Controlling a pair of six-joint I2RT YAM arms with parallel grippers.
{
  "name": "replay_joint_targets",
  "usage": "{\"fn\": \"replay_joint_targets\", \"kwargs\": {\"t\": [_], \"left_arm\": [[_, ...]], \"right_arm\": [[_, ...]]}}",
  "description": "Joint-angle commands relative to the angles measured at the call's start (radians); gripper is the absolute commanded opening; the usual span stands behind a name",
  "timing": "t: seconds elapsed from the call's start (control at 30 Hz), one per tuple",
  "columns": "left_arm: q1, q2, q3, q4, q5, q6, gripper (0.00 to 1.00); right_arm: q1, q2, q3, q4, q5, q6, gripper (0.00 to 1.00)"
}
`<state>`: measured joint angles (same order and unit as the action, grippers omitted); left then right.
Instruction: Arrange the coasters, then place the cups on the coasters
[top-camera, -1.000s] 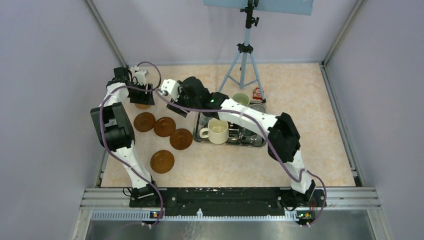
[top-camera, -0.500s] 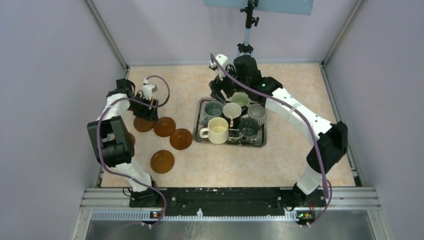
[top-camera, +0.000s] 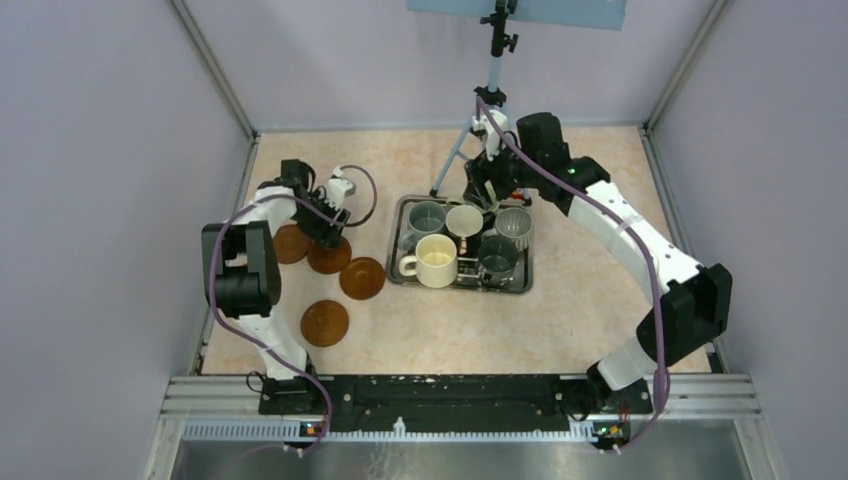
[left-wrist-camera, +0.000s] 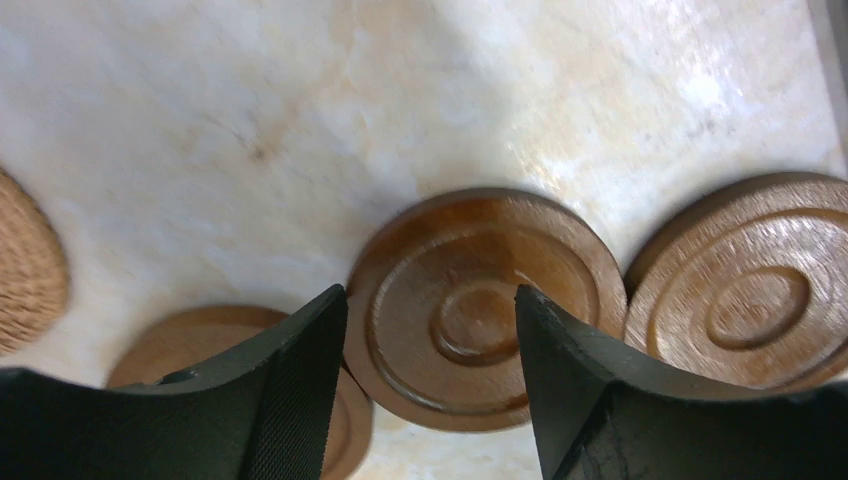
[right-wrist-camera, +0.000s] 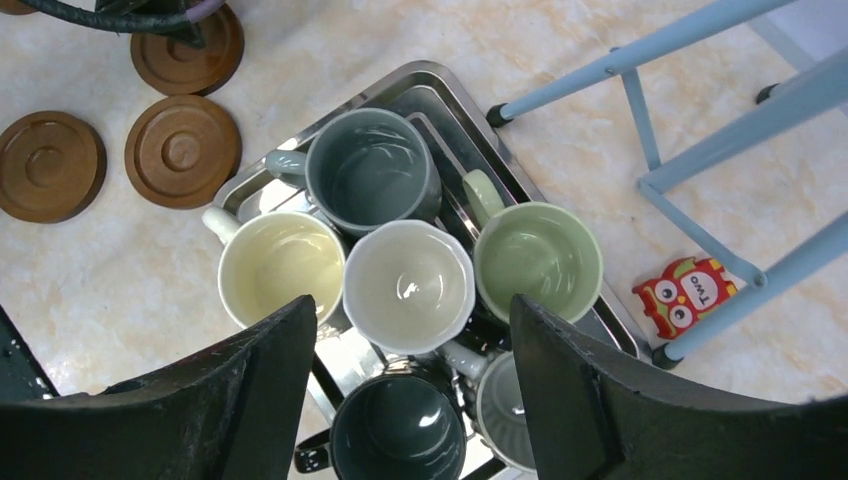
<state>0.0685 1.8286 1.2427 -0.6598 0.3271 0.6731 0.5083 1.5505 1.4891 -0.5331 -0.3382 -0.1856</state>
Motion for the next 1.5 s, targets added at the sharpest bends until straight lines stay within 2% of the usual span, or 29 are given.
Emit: {"fn": "replay_joint_targets", "kwargs": {"t": [0.0, 0.1, 0.3, 0.53, 0.77, 0.83, 0.9, 1.07, 1.2, 1.47], "left_arm": [[-0.028, 0.053, 0.036, 0.061, -0.07, 0.026, 0.68], [-0.035, 0.083, 0.061, 0.1, -0.082, 0.002, 0.66], [-0.036, 0.218, 0.246, 0.129, -0.08, -0.118, 0.6], [-0.052, 0.365, 0.467, 0.14, -0.062, -0.19, 0.59], [-0.055, 0.459, 0.6, 0.128, -0.133, -0.224, 0.6], [-0.055, 0.452, 0.602, 0.125, -0.136, -0.226, 0.61], [-0.055, 0.43, 0.602, 0.124, -0.136, -0.257, 0.68], [-0.049, 0.347, 0.647, 0.059, -0.039, -0.327, 0.77], [-0.027, 0.255, 0.641, -0.001, -0.005, -0.331, 0.79], [0.124, 0.171, 0.507, -0.034, -0.025, -0.294, 0.78]], "right_arm": [[-0.031, -0.076, -0.016, -0.005, -0.014, 0.001, 0.7], [-0.052, -0.083, -0.02, -0.007, -0.009, -0.002, 0.7], [-0.076, -0.092, -0.03, -0.005, -0.002, -0.007, 0.7], [-0.093, -0.088, -0.041, 0.002, 0.005, -0.012, 0.7], [-0.1, -0.075, -0.034, 0.004, 0.005, -0.017, 0.7], [-0.1, -0.072, -0.036, 0.005, 0.004, -0.018, 0.7], [-0.1, -0.07, -0.036, 0.006, 0.001, -0.017, 0.7], [-0.099, -0.062, -0.031, 0.007, -0.021, -0.009, 0.7], [-0.1, -0.057, -0.028, 0.007, -0.035, -0.008, 0.69], [-0.099, -0.062, -0.071, 0.008, -0.051, -0.018, 0.69]]}}
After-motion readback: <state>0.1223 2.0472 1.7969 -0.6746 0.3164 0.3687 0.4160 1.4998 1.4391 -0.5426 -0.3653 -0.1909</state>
